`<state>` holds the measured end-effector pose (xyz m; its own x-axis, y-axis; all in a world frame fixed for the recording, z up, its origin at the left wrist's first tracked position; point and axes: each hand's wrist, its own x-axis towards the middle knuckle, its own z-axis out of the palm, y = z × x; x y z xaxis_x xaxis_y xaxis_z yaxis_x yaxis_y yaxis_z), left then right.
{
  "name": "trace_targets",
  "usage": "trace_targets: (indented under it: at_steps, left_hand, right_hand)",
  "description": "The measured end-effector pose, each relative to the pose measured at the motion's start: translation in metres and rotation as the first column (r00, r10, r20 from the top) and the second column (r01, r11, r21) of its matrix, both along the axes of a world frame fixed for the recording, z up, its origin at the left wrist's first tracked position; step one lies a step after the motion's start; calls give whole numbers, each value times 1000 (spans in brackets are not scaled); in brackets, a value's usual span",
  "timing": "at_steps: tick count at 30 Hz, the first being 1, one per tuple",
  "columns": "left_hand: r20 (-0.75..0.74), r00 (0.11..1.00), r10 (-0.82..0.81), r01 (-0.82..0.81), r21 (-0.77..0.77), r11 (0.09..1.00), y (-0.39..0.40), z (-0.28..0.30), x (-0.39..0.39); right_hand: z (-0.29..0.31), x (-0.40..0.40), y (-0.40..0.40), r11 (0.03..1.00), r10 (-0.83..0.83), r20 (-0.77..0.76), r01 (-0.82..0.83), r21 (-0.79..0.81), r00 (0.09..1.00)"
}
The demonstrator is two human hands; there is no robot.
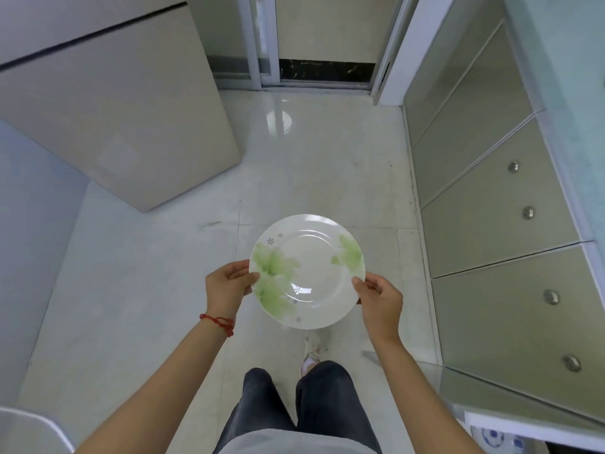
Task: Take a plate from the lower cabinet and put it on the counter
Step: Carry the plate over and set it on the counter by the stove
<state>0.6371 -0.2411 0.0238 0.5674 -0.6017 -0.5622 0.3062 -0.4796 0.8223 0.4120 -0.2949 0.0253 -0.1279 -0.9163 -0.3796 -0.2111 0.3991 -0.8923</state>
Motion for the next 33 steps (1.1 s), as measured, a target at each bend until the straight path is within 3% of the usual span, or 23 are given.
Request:
trace_targets:
  at_steps: [10, 21, 33]
  left_hand:
    - [-20, 1000, -6, 5, -26, 1000, -124, 11, 5]
    - [-25, 991, -133, 133, -13, 991, -266, -1, 78]
    - [-38, 980, -196, 196, -3, 981, -399, 6, 131]
  right_hand:
    - [7, 7, -120, 1000, -12, -12, 11, -27, 1000]
    - [-6, 73, -238, 985, -169, 7, 169, 24, 986]
    - [-2, 124, -357, 973, -233, 28, 233, -4, 972]
